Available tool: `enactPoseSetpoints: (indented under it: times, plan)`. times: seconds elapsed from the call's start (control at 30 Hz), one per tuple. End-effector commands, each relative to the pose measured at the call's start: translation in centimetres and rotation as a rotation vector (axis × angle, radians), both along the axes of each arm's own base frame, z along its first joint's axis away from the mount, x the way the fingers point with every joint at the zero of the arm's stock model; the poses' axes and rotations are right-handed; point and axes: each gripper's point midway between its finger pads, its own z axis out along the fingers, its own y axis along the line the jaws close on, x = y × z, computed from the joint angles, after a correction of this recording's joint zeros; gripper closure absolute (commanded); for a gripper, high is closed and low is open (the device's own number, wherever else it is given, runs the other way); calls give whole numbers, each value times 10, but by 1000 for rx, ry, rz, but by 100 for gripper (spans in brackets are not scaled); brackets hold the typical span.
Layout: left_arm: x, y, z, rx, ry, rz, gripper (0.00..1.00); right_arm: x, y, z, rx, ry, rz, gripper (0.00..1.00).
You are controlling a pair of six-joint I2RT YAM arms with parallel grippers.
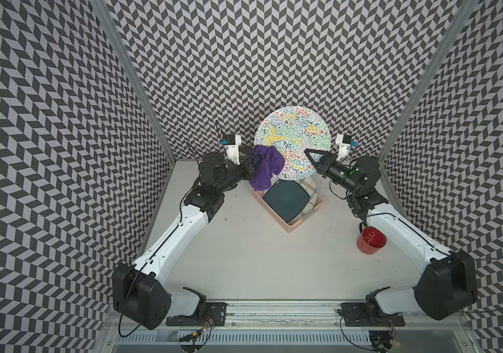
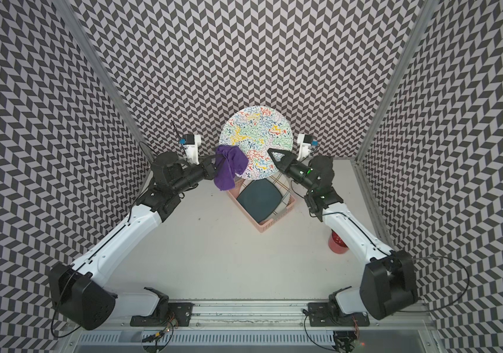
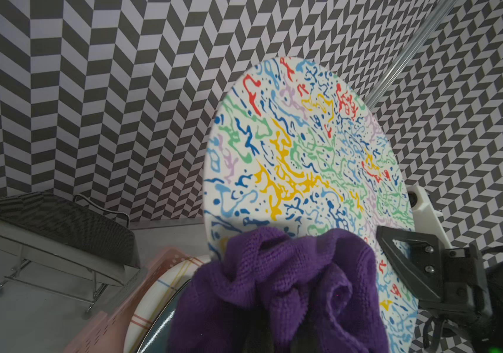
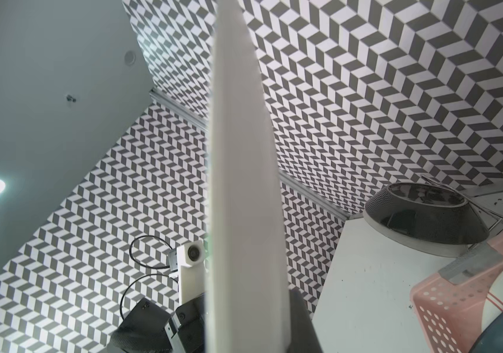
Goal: Wipe the wet plate dry
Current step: Wipe the plate with towel.
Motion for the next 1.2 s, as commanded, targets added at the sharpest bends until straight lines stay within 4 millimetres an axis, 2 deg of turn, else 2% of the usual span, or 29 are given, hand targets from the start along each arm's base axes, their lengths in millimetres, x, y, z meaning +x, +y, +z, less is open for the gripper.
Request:
enactPoseSetpoints:
  times: [0.0,0.13,0.2,0.23,0.3,0.37,0.4,0.47,0.53,0.57,0.63,0.73,0.8,0.9,0.97,1.0,1.07,1.17]
  plan:
    - [8,1,-59,30,178,3,100,-88,16,104,196,-345,265,100]
    - [18,14,-31,1,114,30,100,-108,36,76,104,-297,302,100]
    - [18,5,-25,26,95,9,100,-118,44,71,60,-310,299,100]
    - [15,-6,-26,50,89,-18,100,-123,47,72,44,-319,302,100]
    - [6,-33,-44,141,94,-48,100,-126,48,74,38,-324,294,100]
    - [2,-42,-61,189,112,-43,100,-127,42,80,49,-345,281,100]
    - [6,-35,-63,175,130,-18,100,-126,38,81,49,-349,268,100]
    - [21,-1,-56,99,156,66,100,-129,35,80,27,-363,263,100]
    - [36,35,-44,12,163,137,100,-137,42,69,-32,-370,296,100]
    - [42,43,-38,2,154,149,100,-145,47,61,-64,-373,328,100]
    - [45,34,-30,40,135,101,100,-159,58,46,-127,-375,385,100]
    - [27,-20,-28,112,81,-59,100,-167,64,32,-161,-353,422,100]
    - [5,-58,-28,153,33,-157,100,-164,60,40,-134,-355,395,100]
    - [-20,-85,-33,165,2,-251,100,-147,46,66,-74,-381,308,100]
    - [-30,-85,-37,174,-7,-280,100,-124,21,83,-32,-385,221,100]
    - [-32,-82,-42,197,-7,-278,100,-121,10,93,1,-400,194,100]
    - [-34,-75,-57,266,2,-259,100,-123,-9,108,72,-436,160,100]
    - [-33,-55,-77,314,35,-207,100,-125,-23,111,113,-425,143,100]
